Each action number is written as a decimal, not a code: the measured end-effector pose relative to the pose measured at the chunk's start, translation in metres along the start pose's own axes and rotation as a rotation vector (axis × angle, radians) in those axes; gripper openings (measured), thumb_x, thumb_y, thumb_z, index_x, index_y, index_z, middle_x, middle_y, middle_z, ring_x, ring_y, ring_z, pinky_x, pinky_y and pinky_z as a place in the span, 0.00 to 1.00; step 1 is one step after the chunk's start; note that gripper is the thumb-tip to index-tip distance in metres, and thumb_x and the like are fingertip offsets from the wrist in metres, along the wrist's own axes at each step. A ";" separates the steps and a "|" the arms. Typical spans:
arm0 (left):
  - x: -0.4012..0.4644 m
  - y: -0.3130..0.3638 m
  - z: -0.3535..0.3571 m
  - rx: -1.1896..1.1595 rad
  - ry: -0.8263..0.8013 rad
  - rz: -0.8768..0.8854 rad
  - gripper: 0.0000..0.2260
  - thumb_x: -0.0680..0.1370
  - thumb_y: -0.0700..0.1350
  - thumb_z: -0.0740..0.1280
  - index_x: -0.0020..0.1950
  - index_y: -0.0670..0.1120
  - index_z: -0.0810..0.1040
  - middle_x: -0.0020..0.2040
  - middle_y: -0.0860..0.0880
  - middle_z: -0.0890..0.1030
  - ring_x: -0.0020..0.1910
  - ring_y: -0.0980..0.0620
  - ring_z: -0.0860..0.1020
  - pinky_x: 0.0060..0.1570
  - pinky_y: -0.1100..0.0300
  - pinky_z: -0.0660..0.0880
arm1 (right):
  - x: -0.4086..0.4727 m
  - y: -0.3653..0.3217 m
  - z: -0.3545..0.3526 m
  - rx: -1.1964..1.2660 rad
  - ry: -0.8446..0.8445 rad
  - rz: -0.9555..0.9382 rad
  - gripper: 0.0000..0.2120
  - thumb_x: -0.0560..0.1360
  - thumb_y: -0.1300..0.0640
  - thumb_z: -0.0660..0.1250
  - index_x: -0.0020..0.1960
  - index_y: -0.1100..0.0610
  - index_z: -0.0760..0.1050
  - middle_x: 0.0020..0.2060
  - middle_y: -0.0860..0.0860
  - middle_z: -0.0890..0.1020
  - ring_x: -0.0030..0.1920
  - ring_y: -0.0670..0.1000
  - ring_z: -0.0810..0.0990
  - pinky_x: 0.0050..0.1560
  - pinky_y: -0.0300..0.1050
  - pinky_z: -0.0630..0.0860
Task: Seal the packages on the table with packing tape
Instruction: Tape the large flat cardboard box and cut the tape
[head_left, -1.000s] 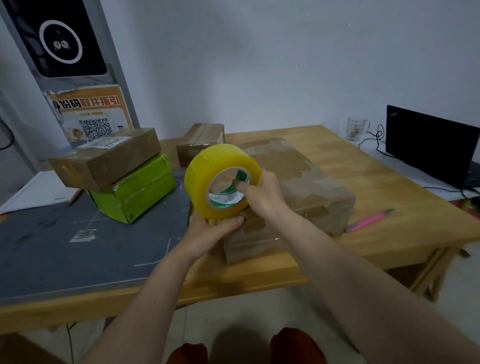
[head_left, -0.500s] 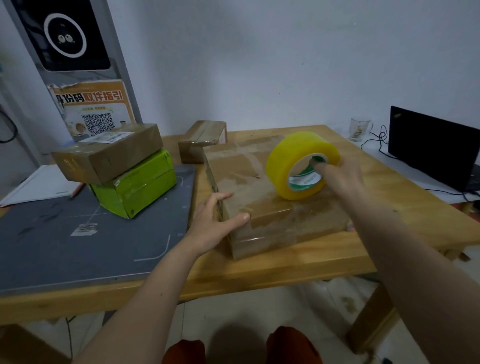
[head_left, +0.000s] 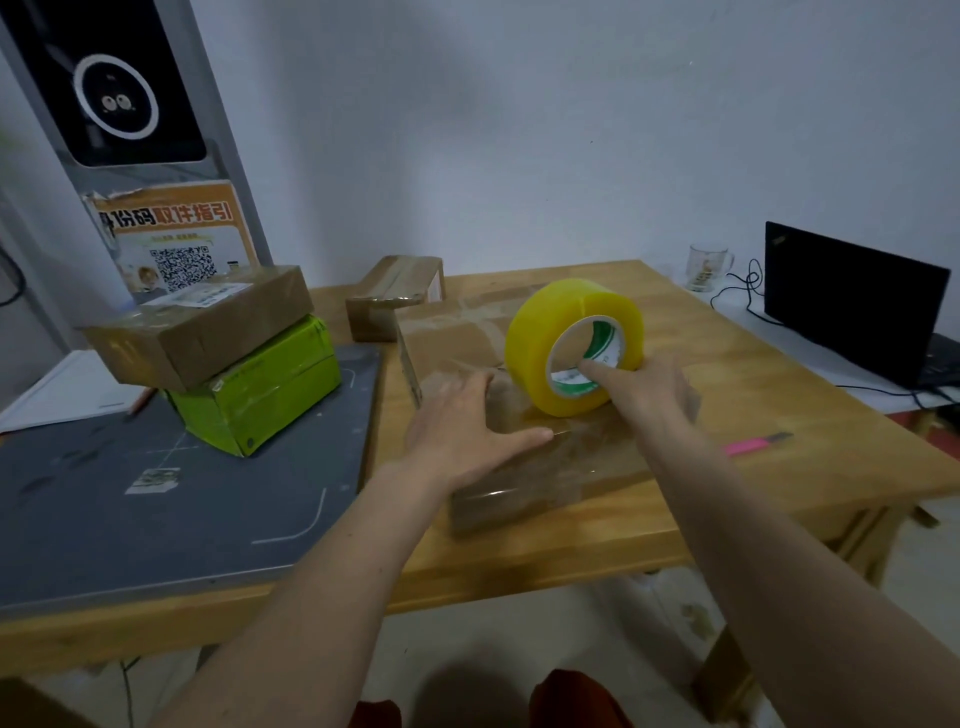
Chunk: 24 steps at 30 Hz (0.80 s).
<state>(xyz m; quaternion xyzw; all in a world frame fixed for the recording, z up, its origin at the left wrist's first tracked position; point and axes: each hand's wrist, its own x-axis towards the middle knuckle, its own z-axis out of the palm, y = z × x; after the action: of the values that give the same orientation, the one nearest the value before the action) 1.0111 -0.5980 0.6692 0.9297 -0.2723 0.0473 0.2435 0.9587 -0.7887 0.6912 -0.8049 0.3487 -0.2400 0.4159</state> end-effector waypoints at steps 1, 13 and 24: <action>0.001 0.002 0.004 0.063 0.030 0.008 0.44 0.65 0.76 0.63 0.74 0.52 0.64 0.72 0.50 0.70 0.70 0.49 0.68 0.64 0.51 0.69 | 0.002 0.002 0.002 -0.040 0.006 -0.012 0.20 0.67 0.36 0.73 0.37 0.52 0.72 0.46 0.54 0.79 0.58 0.59 0.74 0.48 0.48 0.67; 0.005 -0.008 0.010 0.081 -0.008 -0.030 0.56 0.61 0.81 0.59 0.80 0.54 0.45 0.77 0.50 0.63 0.75 0.47 0.63 0.70 0.50 0.64 | 0.019 0.009 -0.013 -0.123 -0.110 0.010 0.22 0.68 0.32 0.69 0.36 0.50 0.70 0.55 0.58 0.78 0.67 0.63 0.68 0.66 0.59 0.58; 0.004 -0.031 -0.011 0.016 0.003 -0.040 0.53 0.61 0.80 0.63 0.78 0.61 0.46 0.74 0.49 0.68 0.72 0.44 0.67 0.67 0.44 0.69 | -0.016 -0.009 0.024 -0.185 -0.099 -0.115 0.26 0.72 0.33 0.63 0.52 0.55 0.76 0.55 0.56 0.79 0.62 0.63 0.72 0.66 0.60 0.63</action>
<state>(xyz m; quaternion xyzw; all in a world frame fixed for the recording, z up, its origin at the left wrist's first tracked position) 1.0311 -0.5716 0.6669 0.9368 -0.2528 0.0460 0.2374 0.9682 -0.7610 0.6842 -0.8693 0.3017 -0.1901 0.3423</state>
